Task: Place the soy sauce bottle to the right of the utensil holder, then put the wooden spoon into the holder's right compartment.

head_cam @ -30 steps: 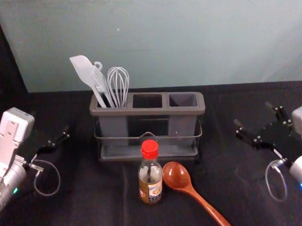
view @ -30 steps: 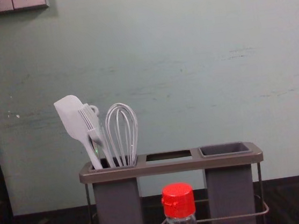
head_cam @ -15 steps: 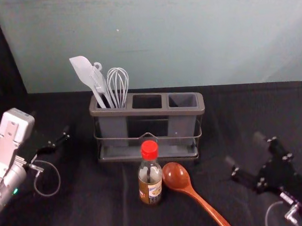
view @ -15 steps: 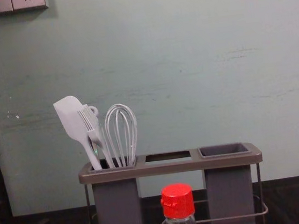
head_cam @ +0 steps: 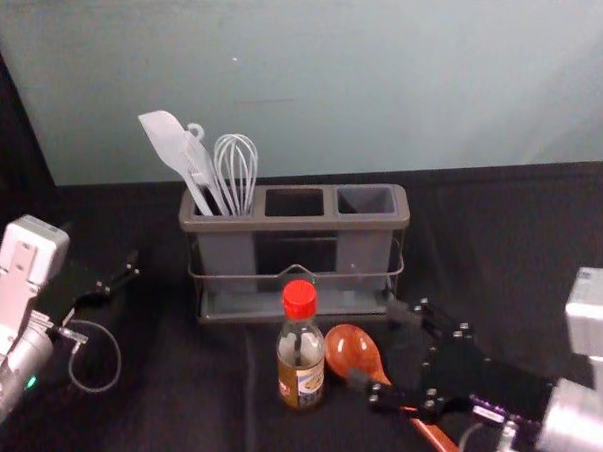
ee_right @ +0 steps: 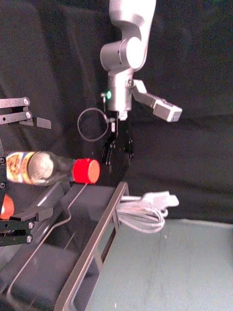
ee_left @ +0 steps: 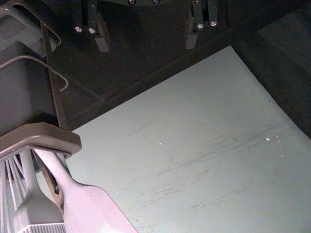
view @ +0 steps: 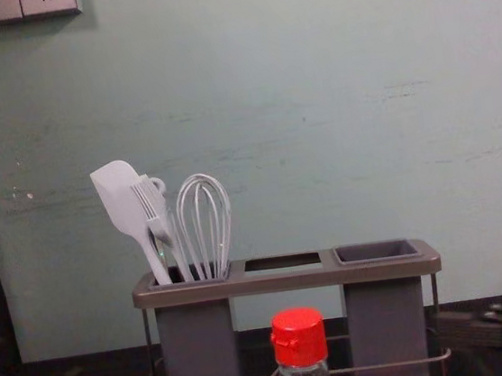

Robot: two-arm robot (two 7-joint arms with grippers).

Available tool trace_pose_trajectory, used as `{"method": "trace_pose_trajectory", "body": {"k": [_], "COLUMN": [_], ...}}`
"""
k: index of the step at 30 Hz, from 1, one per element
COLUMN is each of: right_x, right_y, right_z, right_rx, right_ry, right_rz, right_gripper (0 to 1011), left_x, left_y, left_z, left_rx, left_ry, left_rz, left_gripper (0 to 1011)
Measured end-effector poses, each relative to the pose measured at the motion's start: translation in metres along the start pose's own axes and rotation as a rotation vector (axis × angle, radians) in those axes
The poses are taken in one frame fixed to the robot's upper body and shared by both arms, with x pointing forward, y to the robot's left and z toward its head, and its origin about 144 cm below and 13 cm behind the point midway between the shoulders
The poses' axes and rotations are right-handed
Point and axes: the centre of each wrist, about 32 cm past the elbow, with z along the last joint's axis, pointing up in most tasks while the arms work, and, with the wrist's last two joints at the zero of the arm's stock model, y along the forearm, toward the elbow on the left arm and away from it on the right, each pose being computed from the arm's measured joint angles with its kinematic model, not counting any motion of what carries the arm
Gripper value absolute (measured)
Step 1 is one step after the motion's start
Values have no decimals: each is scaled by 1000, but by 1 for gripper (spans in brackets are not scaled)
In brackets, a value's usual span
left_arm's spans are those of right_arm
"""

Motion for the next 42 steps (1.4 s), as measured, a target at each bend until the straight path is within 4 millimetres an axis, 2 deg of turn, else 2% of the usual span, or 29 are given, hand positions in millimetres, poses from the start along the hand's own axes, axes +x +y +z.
{"method": "trace_pose_trajectory", "body": {"k": [10, 23, 34, 42], "right_x": [16, 27, 31, 31], "right_y": [44, 79, 94, 93], "right_z": [1, -2, 3, 3], "right_rx": [3, -8, -22, -23], "right_ry": [38, 29, 4, 5], "right_rz": [75, 68, 73, 71], "right_gripper": [1003, 1003, 1002, 1002], "left_x": [0, 0, 0, 0], "left_y": [0, 0, 0, 0], "left_z": [0, 0, 0, 0], "left_rx": [0, 0, 0, 0], "left_ry": [0, 0, 0, 0], "left_rz": [0, 0, 0, 0], "left_gripper": [1012, 1011, 1011, 1012]}}
